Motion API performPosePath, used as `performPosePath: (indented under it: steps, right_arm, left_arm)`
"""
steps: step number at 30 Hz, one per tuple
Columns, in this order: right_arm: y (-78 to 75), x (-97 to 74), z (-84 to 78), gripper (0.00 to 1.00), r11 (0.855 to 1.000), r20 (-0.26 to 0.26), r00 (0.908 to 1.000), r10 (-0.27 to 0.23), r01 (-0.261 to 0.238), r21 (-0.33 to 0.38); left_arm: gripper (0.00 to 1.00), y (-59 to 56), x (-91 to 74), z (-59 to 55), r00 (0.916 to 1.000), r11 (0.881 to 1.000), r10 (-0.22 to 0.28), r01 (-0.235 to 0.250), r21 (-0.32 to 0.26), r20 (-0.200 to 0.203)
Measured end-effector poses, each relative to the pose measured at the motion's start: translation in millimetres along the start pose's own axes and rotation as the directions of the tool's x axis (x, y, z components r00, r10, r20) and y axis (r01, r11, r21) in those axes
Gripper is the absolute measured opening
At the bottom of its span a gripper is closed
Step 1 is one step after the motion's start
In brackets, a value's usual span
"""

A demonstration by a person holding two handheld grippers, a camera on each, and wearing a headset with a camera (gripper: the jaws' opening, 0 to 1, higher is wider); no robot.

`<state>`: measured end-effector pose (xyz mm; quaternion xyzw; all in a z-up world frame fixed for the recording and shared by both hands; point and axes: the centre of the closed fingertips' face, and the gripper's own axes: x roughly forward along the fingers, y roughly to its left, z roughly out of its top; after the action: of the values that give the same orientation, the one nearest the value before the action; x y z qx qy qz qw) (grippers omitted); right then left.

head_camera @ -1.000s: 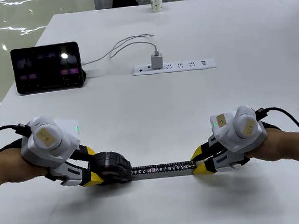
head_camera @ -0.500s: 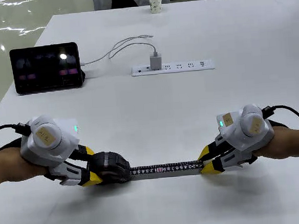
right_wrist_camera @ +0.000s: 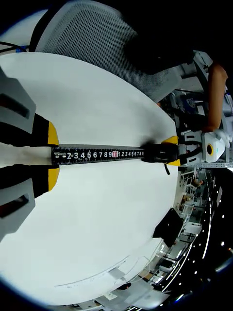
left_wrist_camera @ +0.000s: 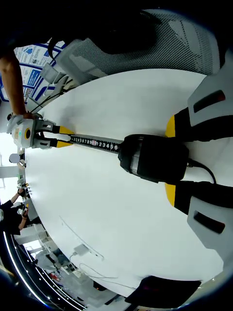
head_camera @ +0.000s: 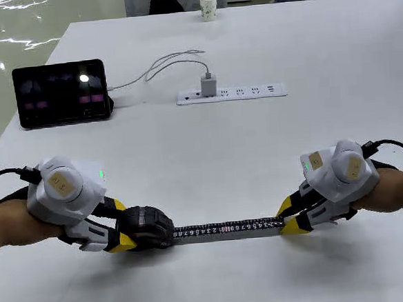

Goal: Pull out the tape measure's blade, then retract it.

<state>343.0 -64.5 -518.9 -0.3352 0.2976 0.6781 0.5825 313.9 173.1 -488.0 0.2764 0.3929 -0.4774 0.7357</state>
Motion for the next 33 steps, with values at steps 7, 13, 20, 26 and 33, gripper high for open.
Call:
performPosePath:
  steps: [7,13,20,26,33]
  right_arm:
    - [0.4,-6.4,-9.0,0.09,1.0,-0.014,0.9999,-0.001,0.001,0.008]
    - [0.1,-11.9,-16.6,0.09,1.0,-0.028,0.9996,-0.001,0.001,0.014]
    - [2.6,-18.6,-22.8,0.09,1.0,-0.042,0.9991,-0.002,0.003,0.019]
    - [2.5,-22.6,-30.6,0.09,1.0,-0.053,0.9985,-0.008,0.009,0.027]
    - [1.5,-21.9,-31.1,0.09,1.0,-0.056,0.9983,-0.013,0.015,0.026]
  left_arm:
    - [0.25,-0.6,-0.2,0.4,1.0,1.0,-0.001,0.001,0.002,-0.001]
    - [0.25,-1.4,-0.7,1.1,1.0,1.0,-0.002,0.002,0.003,-0.002]
    - [0.25,-2.0,-0.8,1.1,1.0,1.0,-0.002,0.002,0.005,-0.003]
    - [0.25,-2.3,-0.5,1.4,1.0,1.0,-0.002,0.003,0.008,-0.007]
    - [0.25,-1.7,-0.1,1.5,0.9999,1.0,0.003,-0.002,0.017,-0.016]
